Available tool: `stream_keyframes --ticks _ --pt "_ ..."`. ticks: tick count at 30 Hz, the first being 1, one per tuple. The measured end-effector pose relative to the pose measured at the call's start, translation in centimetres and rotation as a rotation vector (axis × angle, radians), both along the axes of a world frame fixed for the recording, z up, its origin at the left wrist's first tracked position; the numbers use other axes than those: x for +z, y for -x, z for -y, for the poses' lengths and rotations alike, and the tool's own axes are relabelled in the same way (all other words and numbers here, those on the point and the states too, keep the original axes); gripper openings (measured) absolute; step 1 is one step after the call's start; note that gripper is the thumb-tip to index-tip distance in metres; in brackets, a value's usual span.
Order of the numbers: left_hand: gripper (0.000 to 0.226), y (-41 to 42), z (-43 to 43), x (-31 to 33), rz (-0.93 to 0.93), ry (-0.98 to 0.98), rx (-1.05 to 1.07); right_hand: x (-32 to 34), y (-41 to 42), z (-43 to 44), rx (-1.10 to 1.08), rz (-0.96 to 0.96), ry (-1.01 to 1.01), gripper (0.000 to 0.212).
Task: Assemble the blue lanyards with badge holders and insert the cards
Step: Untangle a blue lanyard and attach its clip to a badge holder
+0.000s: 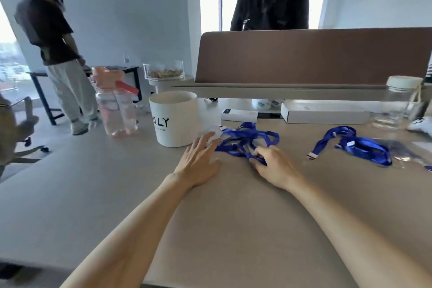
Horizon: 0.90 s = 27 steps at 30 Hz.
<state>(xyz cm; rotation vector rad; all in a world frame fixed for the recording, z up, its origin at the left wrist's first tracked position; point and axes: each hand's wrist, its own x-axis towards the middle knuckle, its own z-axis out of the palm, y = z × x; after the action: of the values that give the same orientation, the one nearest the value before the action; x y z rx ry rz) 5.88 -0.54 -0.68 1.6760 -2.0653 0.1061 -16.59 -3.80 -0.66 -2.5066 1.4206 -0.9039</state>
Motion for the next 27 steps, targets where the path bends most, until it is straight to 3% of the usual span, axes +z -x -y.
stream_keyframes --ticks 4,9,12,14,16,17,19,21,23,27 --pt "0.067 0.3 0.6 -0.2 0.066 0.063 -0.117 1.1 0.2 -1.0 0.086 0.344 -0.012 0.008" --pt "0.076 3.5 1.2 0.1 -0.077 -0.039 -0.084 2.3 -0.6 -1.9 0.133 0.611 0.038 0.011" --pt "0.069 4.9 1.6 0.0 -0.072 -0.036 -0.170 3.2 -0.6 -2.2 0.145 0.764 0.057 0.012" --pt "0.063 5.0 1.8 -0.3 -0.010 -0.020 -0.211 3.5 -0.3 -2.0 0.102 0.844 0.034 0.015" --pt "0.056 4.9 1.8 -0.5 0.000 -0.022 -0.205 3.4 0.3 -1.2 -0.079 0.885 -0.019 0.032" --pt "0.051 4.9 1.7 -0.5 0.000 -0.026 -0.209 3.2 0.9 -0.8 -0.203 0.836 -0.051 0.045" --pt "0.045 5.1 1.6 -0.3 0.030 -0.040 -0.231 2.2 2.2 0.2 -0.414 0.554 -0.079 0.055" --pt "0.042 5.2 1.4 -0.1 0.042 -0.052 -0.254 1.1 3.3 1.0 -0.466 0.265 -0.004 0.044" --pt "0.040 5.1 1.3 0.1 0.024 -0.055 -0.282 0.7 3.2 1.3 -0.436 0.076 0.039 0.030" --pt "0.041 5.1 1.2 0.2 -0.118 -0.072 -0.368 0.7 2.2 1.1 -0.124 -0.111 -0.025 0.046"
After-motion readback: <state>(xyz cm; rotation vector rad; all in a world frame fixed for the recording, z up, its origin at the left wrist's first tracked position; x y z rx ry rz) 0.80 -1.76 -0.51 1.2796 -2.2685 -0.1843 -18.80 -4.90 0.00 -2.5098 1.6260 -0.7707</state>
